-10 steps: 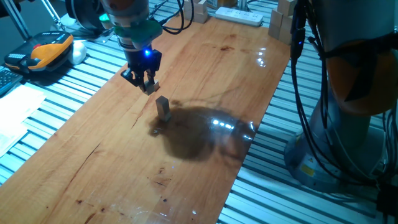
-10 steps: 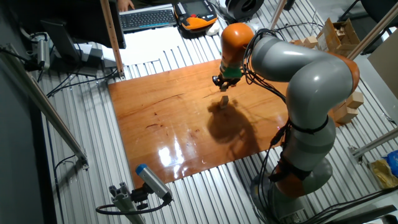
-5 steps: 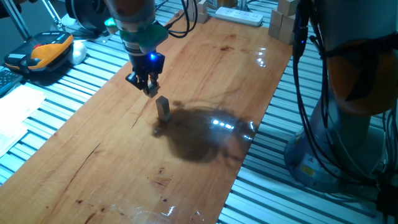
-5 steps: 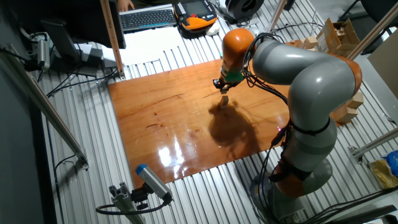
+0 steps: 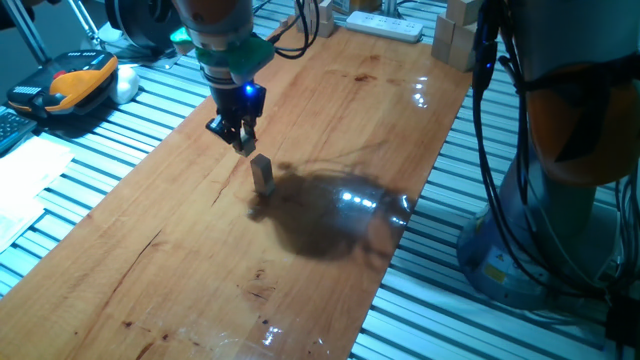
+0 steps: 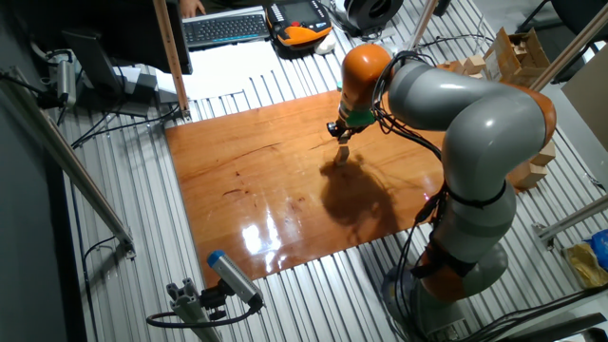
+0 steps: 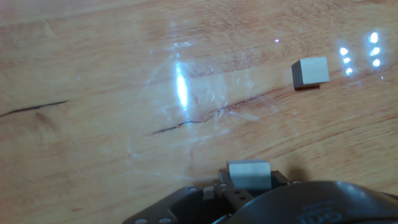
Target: Stack the blocks in a vertical line of five
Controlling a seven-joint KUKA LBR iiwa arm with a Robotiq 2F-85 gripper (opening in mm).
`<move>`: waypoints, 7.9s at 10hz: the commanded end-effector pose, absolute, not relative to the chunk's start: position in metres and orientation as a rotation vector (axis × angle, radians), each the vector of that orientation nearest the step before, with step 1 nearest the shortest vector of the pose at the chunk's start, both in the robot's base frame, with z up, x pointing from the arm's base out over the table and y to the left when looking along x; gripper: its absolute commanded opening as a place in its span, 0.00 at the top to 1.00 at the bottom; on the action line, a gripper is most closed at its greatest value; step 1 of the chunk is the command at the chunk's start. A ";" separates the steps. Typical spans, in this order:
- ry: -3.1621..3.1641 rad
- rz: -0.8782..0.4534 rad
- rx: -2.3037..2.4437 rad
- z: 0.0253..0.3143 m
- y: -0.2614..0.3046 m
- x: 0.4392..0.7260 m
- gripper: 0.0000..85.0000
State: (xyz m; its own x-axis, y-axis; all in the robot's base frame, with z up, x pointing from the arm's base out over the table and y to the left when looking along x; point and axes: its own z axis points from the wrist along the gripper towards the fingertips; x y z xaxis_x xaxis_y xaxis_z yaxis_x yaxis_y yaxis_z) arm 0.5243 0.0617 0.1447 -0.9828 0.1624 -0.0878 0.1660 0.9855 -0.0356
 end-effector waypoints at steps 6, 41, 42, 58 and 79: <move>3.042 -0.050 0.319 0.137 0.058 0.515 1.00; 3.023 -0.044 0.324 0.132 0.059 0.502 1.00; 3.025 -0.044 0.324 0.132 0.059 0.502 1.00; 3.023 -0.060 0.330 0.131 0.059 0.501 1.00; 3.006 -0.073 0.352 0.128 0.059 0.501 0.60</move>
